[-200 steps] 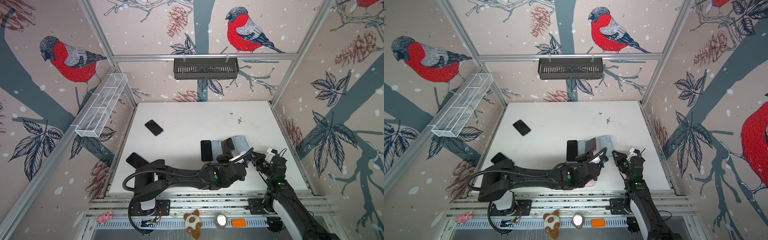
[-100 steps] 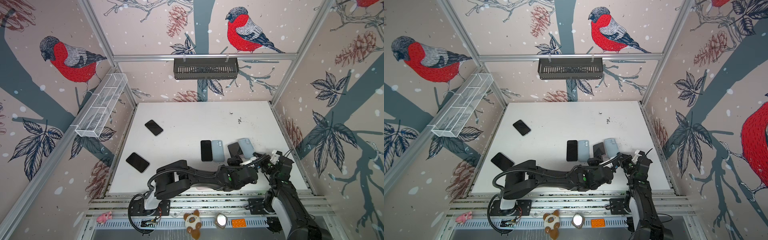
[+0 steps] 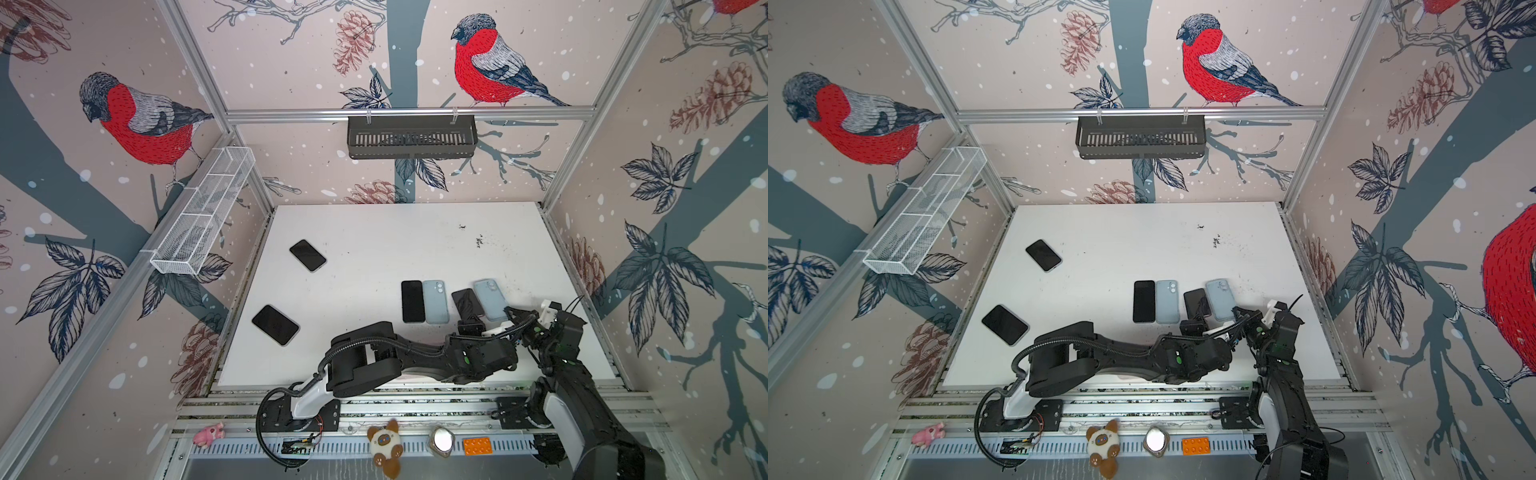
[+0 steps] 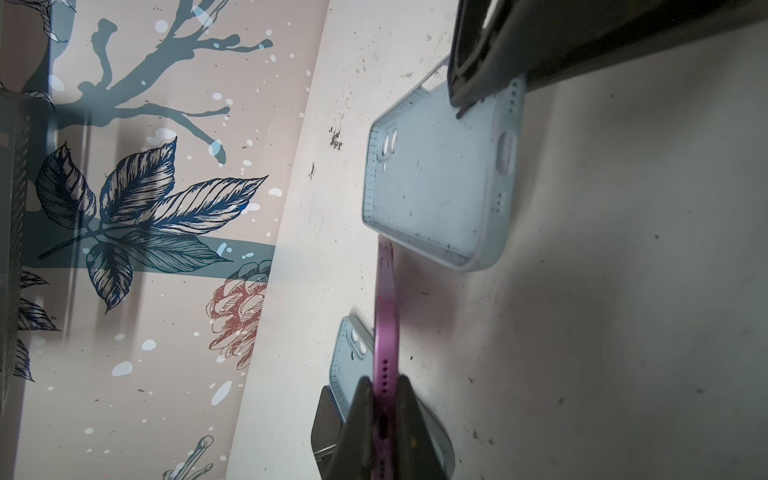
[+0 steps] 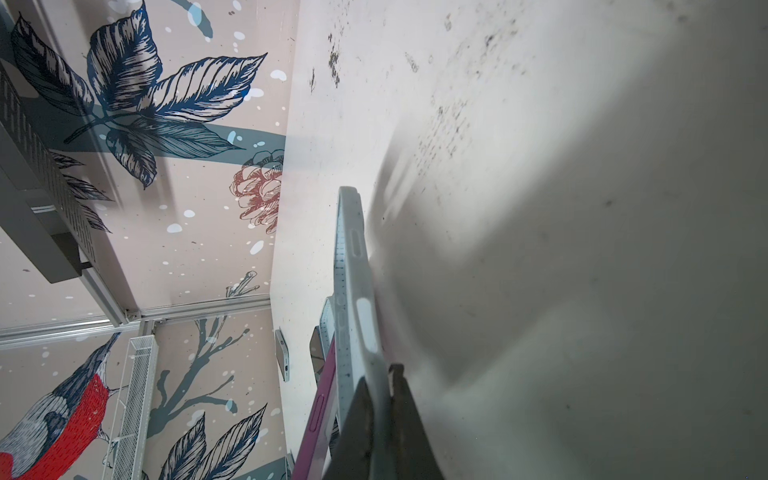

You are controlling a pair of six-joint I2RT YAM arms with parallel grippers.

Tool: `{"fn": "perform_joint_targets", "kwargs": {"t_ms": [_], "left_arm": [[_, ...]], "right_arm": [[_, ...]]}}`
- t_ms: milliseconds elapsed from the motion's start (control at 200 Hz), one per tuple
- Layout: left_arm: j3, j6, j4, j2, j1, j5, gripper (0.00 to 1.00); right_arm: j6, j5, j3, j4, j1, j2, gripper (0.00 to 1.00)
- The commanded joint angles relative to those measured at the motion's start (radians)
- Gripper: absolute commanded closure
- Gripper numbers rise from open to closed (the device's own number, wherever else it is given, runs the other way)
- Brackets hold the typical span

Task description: Take the phone out of the phone case

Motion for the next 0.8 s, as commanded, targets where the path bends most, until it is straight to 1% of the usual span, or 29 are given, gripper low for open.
{"fn": "perform_joint_targets", "kwargs": {"t_ms": [0, 95, 245, 360, 430, 560, 670, 730, 795], "left_arm": [[0.017, 0.033, 0.028, 0.017, 0.013, -0.025, 1.00], [0.024, 0.033, 0.023, 0.031, 0.027, -0.015, 1.00], [0.028, 0.076, 0.051, 0.049, 0.038, -0.023, 1.00], [0.024, 0.074, 0.062, 0.052, 0.039, -0.006, 0.99], [0.021, 0.070, 0.069, 0.056, 0.038, -0.004, 0.90], [0.010, 0.073, 0.093, 0.064, 0.034, -0.013, 0.68], [0.010, 0.073, 0.095, 0.075, 0.032, -0.025, 0.63], [0.007, 0.072, 0.101, 0.077, 0.032, -0.033, 0.55], [0.005, 0.068, 0.107, 0.073, 0.033, -0.037, 0.46]], "right_arm": [[-0.022, -0.014, 0.002, 0.037, 0.000, 0.010, 1.00], [-0.035, -0.010, 0.001, 0.039, 0.000, 0.019, 1.00], [-0.050, 0.008, -0.008, 0.045, 0.000, 0.035, 1.00], [-0.057, 0.010, -0.008, 0.057, 0.000, 0.059, 1.00], [-0.061, 0.011, -0.008, 0.061, 0.000, 0.072, 1.00], [-0.072, 0.008, -0.005, 0.068, 0.000, 0.098, 1.00], [-0.078, 0.008, -0.005, 0.073, -0.002, 0.112, 1.00], [-0.082, 0.011, -0.004, 0.074, -0.002, 0.117, 1.00], [-0.084, 0.015, -0.002, 0.072, -0.003, 0.122, 1.00]]}}
